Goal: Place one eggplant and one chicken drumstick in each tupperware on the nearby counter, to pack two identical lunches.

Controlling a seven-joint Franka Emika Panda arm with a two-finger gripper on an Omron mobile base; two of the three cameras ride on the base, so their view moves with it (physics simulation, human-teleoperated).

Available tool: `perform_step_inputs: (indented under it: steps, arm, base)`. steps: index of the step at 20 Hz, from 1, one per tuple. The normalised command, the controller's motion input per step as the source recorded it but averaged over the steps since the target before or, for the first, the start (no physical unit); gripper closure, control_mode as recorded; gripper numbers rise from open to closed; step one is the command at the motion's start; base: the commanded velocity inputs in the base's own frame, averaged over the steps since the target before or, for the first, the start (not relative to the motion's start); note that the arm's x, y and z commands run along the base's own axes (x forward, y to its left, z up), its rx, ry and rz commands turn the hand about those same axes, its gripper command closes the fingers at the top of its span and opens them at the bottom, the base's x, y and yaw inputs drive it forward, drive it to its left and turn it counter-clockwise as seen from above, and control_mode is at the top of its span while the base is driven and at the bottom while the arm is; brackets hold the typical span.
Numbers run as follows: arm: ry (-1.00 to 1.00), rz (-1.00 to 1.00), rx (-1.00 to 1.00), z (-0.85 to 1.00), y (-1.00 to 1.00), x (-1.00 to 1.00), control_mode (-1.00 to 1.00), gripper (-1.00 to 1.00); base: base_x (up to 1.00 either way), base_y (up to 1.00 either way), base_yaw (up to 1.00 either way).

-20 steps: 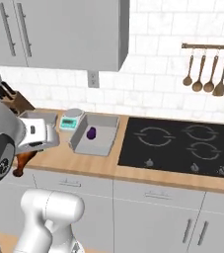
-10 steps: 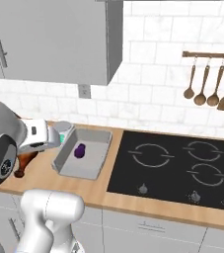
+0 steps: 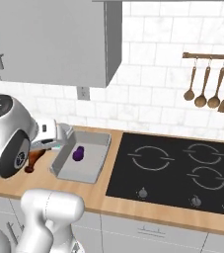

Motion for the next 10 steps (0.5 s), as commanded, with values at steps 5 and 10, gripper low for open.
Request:
perform_step_inputs:
  steps: [5, 10]
  arm:
    - [0.0, -0.02, -0.01, -0.73, 0.08, 0.79, -1.0, 1.0]
    - [0.05, -0.12, -0.01, -0.41, 0.06, 0.95, -1.0, 1.0]
  base:
    - [0.0, 0.0, 0.0]
    - [0.0, 0.0, 0.0]
